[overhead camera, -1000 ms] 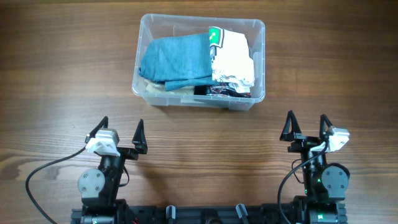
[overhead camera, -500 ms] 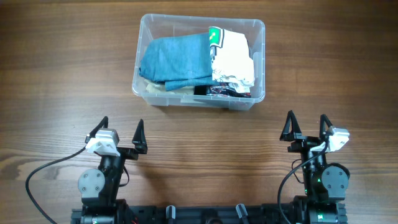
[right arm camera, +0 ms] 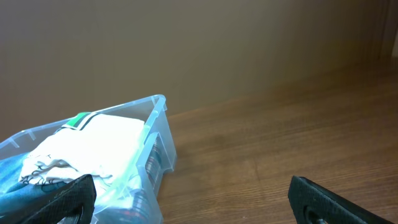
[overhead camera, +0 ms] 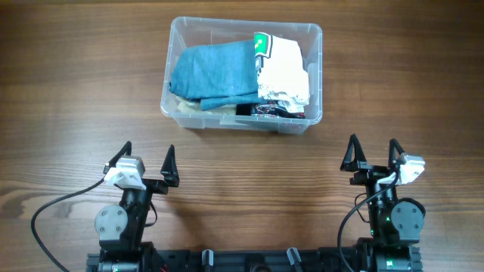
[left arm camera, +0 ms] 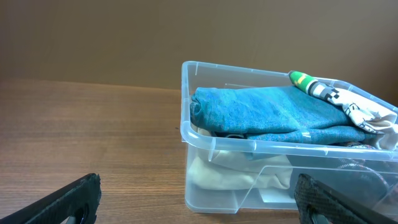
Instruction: Pack container
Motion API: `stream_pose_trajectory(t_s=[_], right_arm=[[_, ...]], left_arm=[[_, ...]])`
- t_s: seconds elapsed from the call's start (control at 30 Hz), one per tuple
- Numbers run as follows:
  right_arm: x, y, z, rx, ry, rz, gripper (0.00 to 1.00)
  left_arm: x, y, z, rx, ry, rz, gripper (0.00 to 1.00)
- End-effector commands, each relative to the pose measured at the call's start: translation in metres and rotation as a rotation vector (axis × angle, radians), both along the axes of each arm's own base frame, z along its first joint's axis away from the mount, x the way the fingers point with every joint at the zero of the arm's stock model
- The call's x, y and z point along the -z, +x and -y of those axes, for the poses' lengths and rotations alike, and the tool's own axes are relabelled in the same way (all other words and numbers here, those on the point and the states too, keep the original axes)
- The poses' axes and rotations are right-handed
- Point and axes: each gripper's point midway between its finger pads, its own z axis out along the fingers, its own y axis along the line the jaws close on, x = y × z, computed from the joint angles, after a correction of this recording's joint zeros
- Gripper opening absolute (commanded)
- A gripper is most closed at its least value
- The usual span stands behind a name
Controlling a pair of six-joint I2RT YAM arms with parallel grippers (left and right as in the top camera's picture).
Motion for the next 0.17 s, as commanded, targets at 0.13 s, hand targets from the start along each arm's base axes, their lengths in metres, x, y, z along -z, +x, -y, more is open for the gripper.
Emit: stream_pose_trajectory(t_s=[0.13], right_arm=[[-0.0027, -0.0006, -0.0042, -0.022, -0.02, 0.013, 1.0]], left_arm=[[0.0018, 0.0002, -0.0034, -0.016, 0.013, 0.004, 1.0]])
